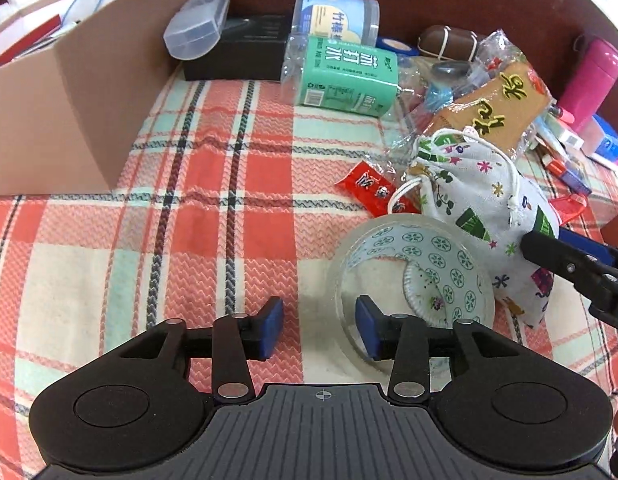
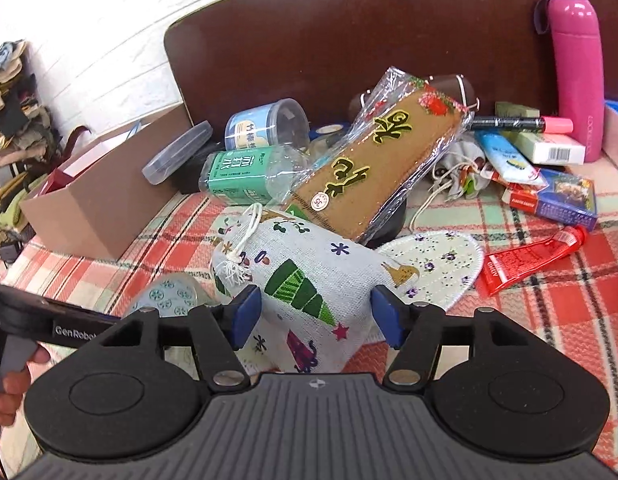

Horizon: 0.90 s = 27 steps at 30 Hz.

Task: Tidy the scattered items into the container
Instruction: 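Lift the tape roll and the floral pouch off the pile with both grippers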

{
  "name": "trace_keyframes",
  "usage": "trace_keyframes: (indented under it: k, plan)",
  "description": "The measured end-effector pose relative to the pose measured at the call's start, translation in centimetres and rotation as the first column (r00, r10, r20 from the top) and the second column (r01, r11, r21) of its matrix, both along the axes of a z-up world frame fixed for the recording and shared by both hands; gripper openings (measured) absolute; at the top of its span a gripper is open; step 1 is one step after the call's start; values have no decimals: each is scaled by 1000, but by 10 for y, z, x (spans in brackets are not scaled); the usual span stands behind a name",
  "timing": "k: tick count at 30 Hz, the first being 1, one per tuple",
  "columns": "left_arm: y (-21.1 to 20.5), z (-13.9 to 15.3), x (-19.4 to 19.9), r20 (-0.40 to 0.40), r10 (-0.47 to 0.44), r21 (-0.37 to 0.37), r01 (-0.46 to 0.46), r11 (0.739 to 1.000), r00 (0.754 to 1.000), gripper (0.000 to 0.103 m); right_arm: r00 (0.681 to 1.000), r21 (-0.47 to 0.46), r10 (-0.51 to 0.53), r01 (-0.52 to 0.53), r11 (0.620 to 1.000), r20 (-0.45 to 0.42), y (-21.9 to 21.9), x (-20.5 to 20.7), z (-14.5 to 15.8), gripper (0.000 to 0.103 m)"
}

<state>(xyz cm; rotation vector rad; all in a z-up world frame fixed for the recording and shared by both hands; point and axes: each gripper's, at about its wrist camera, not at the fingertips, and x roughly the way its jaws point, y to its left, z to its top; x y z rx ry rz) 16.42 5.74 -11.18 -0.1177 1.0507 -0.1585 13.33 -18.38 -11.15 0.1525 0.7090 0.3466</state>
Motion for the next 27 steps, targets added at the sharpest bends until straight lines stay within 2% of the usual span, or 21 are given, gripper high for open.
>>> trace_keyframes:
  k: [5,10,12,14,17,18,19,20,22,23,25,26,27]
  plan:
    - [-12,-6,4,25,-32,23,32,999,999,76,1000,-2,-5,5,1000,-23,2,7,-8,77]
    - [-23,-9,2,60,-59,81,54,995,996,77,998,28,-26,28,999,-58,-1,11,-17,84]
    - [-22,-8,0,69,-53,87,47,995,996,63,996,61,-30,35,998,-82,-4,11,-22,84]
    - [-18,-6,-2,75,-48,88,42,995,996,25,996,90,-22,30,995,-88,-6,11,-24,77]
    - [-11,-5,0,64,-31,49,28,998,997,21,997,86,-7,14,996,-81,-3,10,-22,71]
    - [-10,-6,1,61,-28,42,26,999,998,25,997,77,-2,8,997,-78,-1,10,-21,70]
    - [-11,-6,1,63,-32,40,29,999,998,40,997,70,0,6,998,-77,0,10,-21,70]
    - [-13,-6,1,67,-39,40,36,999,997,48,997,65,0,4,998,-76,2,11,-21,70]
    - [-19,-6,1,75,-54,55,50,997,996,50,997,60,3,1,998,-73,4,11,-22,70]
    - [-23,-6,0,82,-62,84,56,995,995,33,998,54,8,-4,999,-69,5,10,-21,67]
    - [-24,-5,-3,88,-58,108,49,993,994,14,998,41,14,-12,999,-58,6,7,-19,59]
    - [-21,-4,-4,82,-49,93,41,995,995,6,999,40,17,-15,999,-49,7,3,-16,55]
    - [-17,-3,-5,72,-37,68,32,997,997,6,999,40,19,-18,999,-40,7,0,-13,53]
